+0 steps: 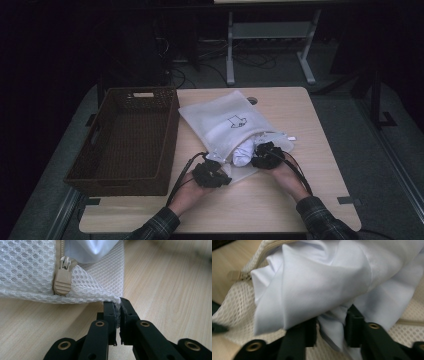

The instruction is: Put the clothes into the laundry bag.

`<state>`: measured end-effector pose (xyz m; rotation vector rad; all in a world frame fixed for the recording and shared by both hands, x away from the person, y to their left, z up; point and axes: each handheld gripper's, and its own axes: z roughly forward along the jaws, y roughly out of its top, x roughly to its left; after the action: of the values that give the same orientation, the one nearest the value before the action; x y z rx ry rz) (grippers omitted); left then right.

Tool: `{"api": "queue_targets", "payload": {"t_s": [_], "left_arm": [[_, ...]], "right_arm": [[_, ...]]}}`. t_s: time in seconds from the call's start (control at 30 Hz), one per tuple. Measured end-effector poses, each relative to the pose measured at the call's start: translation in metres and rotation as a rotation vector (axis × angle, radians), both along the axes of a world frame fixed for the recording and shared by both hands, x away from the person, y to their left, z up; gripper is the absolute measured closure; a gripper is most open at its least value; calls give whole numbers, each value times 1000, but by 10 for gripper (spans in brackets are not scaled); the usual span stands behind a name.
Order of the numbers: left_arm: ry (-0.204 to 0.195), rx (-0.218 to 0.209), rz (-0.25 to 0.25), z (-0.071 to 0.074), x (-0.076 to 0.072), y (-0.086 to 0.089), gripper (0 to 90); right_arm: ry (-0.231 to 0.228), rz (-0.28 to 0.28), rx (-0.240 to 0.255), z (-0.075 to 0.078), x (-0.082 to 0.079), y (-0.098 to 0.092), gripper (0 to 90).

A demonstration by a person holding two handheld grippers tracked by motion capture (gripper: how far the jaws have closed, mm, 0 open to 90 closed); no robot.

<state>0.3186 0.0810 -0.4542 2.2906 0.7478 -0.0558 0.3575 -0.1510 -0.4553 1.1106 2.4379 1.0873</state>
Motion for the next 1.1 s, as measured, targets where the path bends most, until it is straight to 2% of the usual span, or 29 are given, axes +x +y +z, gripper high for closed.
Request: {"api": "queue_targets", "payload": {"t_s": [0.03, 0.13, 0.23, 0.37, 0.4, 0.5, 0.63, 0.73, 0.87, 1.1], "left_arm": [[-2, 0, -4, 0, 0, 1, 851], [1, -2, -2, 0, 0, 0, 851], [0, 1, -1, 0, 0, 0, 851], [0, -1, 0, 0, 0, -1, 850], [0, -1, -1, 0, 0, 0, 850], [-2, 2, -4, 0, 0, 0, 850], [0, 3, -1, 0, 0, -1, 851], [0, 4, 0, 0, 0, -1, 851], [0, 5, -2, 0, 0, 0, 852], [4, 5, -2, 0, 0, -1, 851]], "right_arm": [[17, 16, 11, 3, -5, -5, 576], [31, 50, 45, 11, -17, -18, 459], [47, 72, 100, 15, -26, -26, 371], [42, 49, 155, 18, -24, -24, 323], [43, 47, 163, 18, -23, -21, 328], [39, 28, 144, 15, -18, -14, 424], [36, 13, 76, 8, -12, -6, 613], [25, 12, 51, 4, -9, -1, 697], [3, 7, 28, 2, -7, 4, 755], [-6, -9, 20, 1, -1, 5, 765]]}}
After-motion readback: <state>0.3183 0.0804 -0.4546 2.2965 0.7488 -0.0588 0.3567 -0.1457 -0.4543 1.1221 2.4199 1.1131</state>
